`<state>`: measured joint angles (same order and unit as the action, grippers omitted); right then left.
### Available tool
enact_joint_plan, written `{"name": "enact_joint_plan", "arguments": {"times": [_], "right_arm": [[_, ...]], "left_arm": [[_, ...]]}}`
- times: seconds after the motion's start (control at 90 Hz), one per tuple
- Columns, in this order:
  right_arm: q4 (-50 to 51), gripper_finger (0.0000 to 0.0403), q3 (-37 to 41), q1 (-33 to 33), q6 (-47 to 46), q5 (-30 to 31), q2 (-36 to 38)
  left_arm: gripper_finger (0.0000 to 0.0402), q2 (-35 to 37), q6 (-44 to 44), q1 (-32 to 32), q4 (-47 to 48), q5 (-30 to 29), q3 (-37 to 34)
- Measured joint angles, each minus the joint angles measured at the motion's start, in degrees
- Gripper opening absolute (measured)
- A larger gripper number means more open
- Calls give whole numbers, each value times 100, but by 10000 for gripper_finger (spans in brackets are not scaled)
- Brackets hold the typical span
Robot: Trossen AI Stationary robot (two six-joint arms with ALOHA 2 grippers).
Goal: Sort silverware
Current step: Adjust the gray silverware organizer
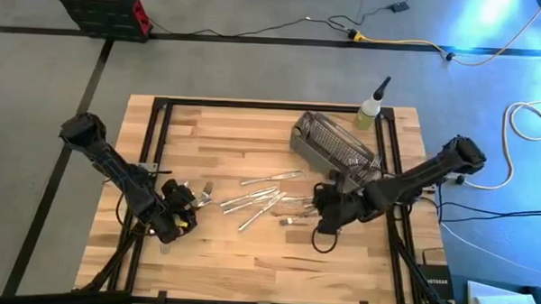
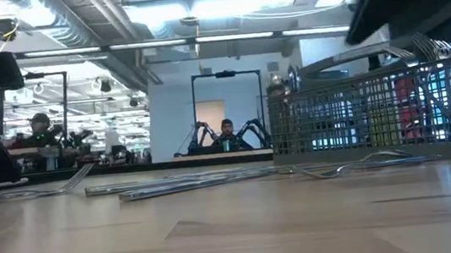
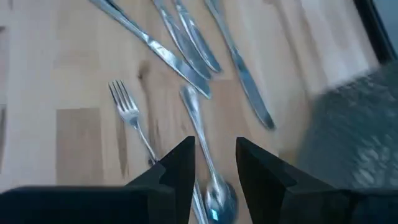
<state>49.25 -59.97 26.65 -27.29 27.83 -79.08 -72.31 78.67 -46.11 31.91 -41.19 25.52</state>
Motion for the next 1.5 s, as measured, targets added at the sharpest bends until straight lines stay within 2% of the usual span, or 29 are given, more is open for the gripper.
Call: {"name": "enact_joint_plan", "arguments": {"times": [0.2, 0.511, 0.711, 0.956, 1.033, 1.267, 1.389, 1.5], "right_arm": [[2449, 99, -868, -3, -1152, -390, 5], [4023, 99, -966, 0, -2160, -1444, -17], [4079, 99, -938, -4, -2056, -1707, -27], [4074, 99, -214, -5, -2184, -2142, -14], [4080, 99, 25, -85, -2197, -2091, -14], [4083, 99, 716, -608, -2547, -1403, -17], [3994, 99, 802, -769, -2695, -1059, -17], [3437, 99, 775, -769, -2631, -490, -17]], "left_arm": [[171, 0, -8, 0, 8, -9, 0], [171, 0, -24, 2, 23, -13, 0], [171, 0, -157, 4, 47, -15, 0], [171, 0, -141, 2, 56, -15, 0], [171, 0, -211, 2, 54, -14, 0], [171, 0, -177, 9, 45, -31, 0], [171, 0, -150, 9, 45, -33, 0], [171, 0, -151, 9, 45, -35, 0]]}}
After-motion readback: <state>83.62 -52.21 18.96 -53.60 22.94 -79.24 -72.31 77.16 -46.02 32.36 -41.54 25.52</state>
